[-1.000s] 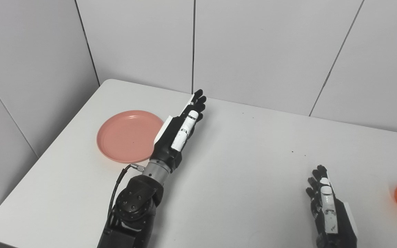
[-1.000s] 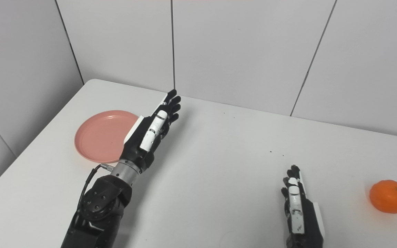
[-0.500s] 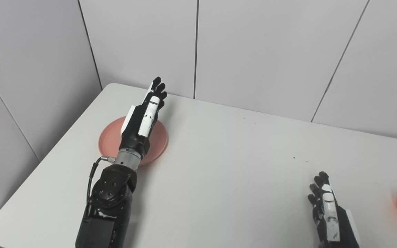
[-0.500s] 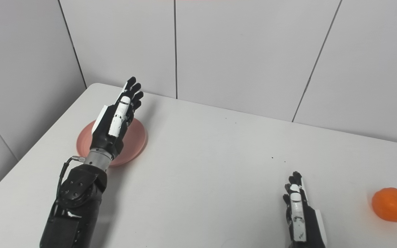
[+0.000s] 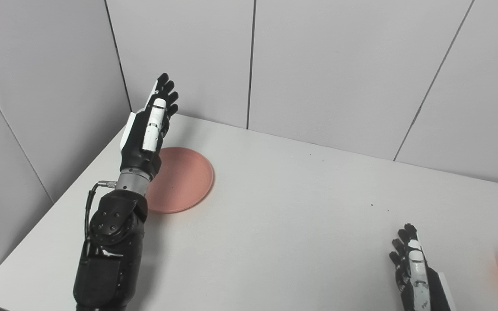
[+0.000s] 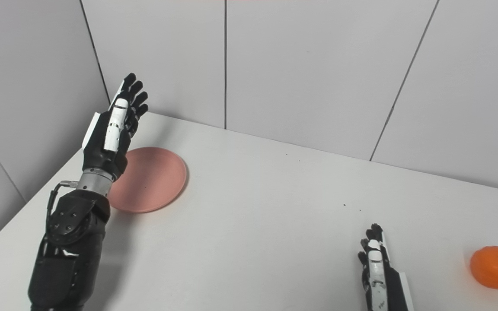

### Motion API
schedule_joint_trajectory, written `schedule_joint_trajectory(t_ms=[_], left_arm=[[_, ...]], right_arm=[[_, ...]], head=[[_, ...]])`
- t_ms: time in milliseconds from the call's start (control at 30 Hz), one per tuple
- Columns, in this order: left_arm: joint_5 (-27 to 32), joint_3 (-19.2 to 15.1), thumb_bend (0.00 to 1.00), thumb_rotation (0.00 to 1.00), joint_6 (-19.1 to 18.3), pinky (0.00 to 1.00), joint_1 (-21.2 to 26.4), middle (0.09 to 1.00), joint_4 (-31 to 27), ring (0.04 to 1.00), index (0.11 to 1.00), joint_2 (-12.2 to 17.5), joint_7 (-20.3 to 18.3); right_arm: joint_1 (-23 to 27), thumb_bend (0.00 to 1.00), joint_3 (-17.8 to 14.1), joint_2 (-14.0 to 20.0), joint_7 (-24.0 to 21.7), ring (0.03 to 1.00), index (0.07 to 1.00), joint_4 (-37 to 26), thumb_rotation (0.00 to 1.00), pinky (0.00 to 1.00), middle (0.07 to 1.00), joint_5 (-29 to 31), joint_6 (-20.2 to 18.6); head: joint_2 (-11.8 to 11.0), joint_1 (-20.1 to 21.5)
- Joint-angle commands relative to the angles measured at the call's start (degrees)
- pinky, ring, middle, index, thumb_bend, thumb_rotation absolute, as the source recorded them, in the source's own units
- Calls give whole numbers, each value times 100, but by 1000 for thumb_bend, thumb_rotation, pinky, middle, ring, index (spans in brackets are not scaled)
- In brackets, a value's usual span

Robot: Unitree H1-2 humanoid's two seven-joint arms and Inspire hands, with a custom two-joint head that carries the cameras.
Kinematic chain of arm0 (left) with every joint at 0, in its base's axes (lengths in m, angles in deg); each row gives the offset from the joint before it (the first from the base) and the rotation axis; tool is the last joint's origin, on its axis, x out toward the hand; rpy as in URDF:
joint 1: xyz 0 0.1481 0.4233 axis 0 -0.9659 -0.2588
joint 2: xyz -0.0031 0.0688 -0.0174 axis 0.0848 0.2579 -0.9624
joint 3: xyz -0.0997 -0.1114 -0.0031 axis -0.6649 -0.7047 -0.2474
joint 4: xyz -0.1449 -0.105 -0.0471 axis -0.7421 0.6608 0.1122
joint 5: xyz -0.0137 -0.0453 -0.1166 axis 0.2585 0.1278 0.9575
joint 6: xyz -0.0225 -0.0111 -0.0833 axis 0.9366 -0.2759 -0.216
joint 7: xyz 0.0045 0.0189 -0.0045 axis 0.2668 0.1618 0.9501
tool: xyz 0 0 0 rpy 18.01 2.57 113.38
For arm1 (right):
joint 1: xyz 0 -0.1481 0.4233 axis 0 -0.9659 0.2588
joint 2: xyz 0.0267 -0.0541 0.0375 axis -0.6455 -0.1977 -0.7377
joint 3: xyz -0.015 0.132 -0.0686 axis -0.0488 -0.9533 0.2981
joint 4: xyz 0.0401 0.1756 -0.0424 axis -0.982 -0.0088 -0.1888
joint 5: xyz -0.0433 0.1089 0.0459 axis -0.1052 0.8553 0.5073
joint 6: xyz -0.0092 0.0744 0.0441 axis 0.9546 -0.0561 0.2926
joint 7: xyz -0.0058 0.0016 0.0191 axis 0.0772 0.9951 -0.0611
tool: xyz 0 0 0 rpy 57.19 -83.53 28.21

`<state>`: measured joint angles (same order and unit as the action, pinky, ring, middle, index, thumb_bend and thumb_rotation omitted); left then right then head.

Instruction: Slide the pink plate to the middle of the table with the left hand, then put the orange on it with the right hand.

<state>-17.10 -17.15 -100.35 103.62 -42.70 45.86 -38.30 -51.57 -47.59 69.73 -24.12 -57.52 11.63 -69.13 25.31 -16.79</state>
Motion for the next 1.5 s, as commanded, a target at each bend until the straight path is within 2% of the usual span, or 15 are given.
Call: schedule_joint_trajectory(t_ms=[0, 233, 533, 833, 1467], left_arm=[[60, -63, 399, 1000, 220, 978, 250, 988, -65, 979, 967, 169, 27], [208, -258, 420, 1000, 276, 977, 259, 984, 227, 969, 963, 382, 65], [238, -466, 392, 1000, 324, 969, 260, 974, 678, 965, 960, 534, 114], [319, -583, 340, 1000, 251, 956, 186, 963, 951, 957, 944, 622, 112], [705, -796, 319, 1000, 211, 949, 67, 948, 1535, 947, 925, 834, -41]], right_arm=[[63, 252, -19, 28, -72, 1000, 1000, -104, 1000, 1000, 1000, 36, 282], [79, 237, -25, 28, -73, 1000, 1000, -67, 1000, 1000, 1000, 50, 315], [64, 240, -19, 9, -54, 1000, 1000, -83, 1000, 1000, 1000, 30, 281], [67, 238, -41, 24, -81, 1000, 1000, -100, 1000, 1000, 1000, 86, 252], [84, 240, -27, 68, -91, 1000, 1000, -40, 1000, 1000, 1000, 134, 246]], head=[[5, -32], [-15, -74], [-10, -78], [-9, -95], [-52, -112]])
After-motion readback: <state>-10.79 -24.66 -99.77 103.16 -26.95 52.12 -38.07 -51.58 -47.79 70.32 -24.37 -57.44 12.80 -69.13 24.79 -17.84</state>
